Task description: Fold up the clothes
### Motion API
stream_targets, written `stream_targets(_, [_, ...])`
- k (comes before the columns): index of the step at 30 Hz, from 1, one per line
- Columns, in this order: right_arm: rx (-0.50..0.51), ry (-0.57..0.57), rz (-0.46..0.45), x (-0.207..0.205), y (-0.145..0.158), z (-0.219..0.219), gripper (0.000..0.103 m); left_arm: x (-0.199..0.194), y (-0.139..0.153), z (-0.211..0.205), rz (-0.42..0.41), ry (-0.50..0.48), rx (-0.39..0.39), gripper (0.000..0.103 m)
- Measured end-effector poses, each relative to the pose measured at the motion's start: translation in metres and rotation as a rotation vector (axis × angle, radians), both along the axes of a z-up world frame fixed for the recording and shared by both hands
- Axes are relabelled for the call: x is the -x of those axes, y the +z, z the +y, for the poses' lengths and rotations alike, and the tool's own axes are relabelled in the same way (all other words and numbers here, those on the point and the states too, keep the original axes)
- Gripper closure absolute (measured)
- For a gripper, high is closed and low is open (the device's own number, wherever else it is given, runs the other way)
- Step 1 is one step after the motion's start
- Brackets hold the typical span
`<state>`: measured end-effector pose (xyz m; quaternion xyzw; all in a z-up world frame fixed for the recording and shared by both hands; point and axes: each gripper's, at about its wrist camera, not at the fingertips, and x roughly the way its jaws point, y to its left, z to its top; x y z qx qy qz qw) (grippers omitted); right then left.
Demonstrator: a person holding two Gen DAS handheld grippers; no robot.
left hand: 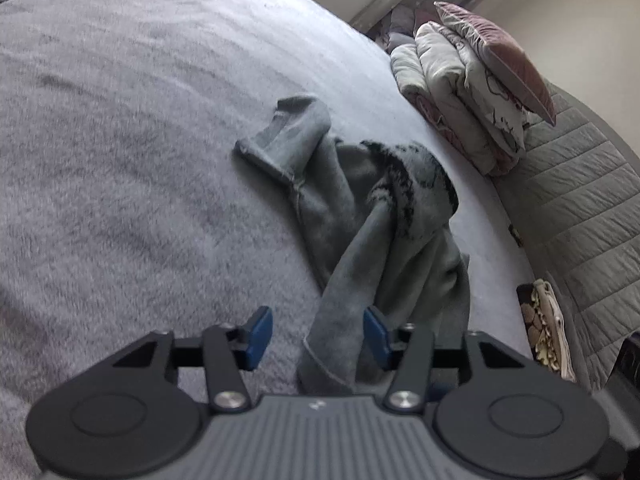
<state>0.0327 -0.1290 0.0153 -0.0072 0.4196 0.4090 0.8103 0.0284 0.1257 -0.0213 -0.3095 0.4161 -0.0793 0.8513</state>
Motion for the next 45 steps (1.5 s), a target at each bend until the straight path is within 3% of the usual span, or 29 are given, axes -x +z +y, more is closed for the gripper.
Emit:
stream_targets(6, [-0.001, -0.223, 0.006, -0.043, -0.004, -0.054, 0.07, 0.008, -0.016, -0.005, 0.092, -0.038, 0.085, 0.046])
stream_targets(11, [0.018, -0.403, 0.016, -0.074, -0.011, -0.096, 0.07, 0.016, -0.019, -0.014, 0.084, -0.06, 0.085, 0.046])
stream_targets(20, [0.028, -0.576, 0.055, -0.111, -0.032, -0.13, 0.07, 0.028, -0.023, -0.018, 0.104, -0.052, 0.161, 0.046])
stream_targets(28, [-0.101, -0.715, 0.122, -0.127, -0.057, -0.148, 0.07, 0.022, -0.028, -0.032, 0.067, -0.034, 0.163, 0.048])
stream_targets(31, [-0.127, -0.733, 0.105, -0.127, -0.059, -0.147, 0.07, 0.019, -0.029, -0.035, 0.059, -0.024, 0.158, 0.054])
stream_targets(35, [-0.132, -0.734, 0.077, -0.126, -0.06, -0.142, 0.07, 0.016, -0.031, -0.037, 0.061, -0.007, 0.113, 0.082])
stream_targets(36, [-0.136, -0.731, 0.076, -0.126, -0.06, -0.142, 0.073, 0.015, -0.031, -0.037, 0.061, -0.002, 0.102, 0.091])
stream_targets(37, [-0.139, -0.728, 0.075, -0.126, -0.06, -0.141, 0.082, 0.015, -0.031, -0.038, 0.062, 0.002, 0.09, 0.094])
stream_targets(38, [-0.159, -0.72, 0.086, -0.127, -0.06, -0.142, 0.09, 0.015, -0.03, -0.037, 0.059, 0.008, 0.082, 0.095])
stream_targets(40, [-0.182, -0.712, 0.095, -0.127, -0.058, -0.144, 0.094, 0.015, -0.028, -0.035, 0.05, 0.02, 0.069, 0.097])
stream_targets(45, [-0.19, -0.691, 0.052, -0.115, -0.045, -0.143, 0.095, 0.018, -0.011, -0.025, -0.016, 0.056, 0.011, 0.097])
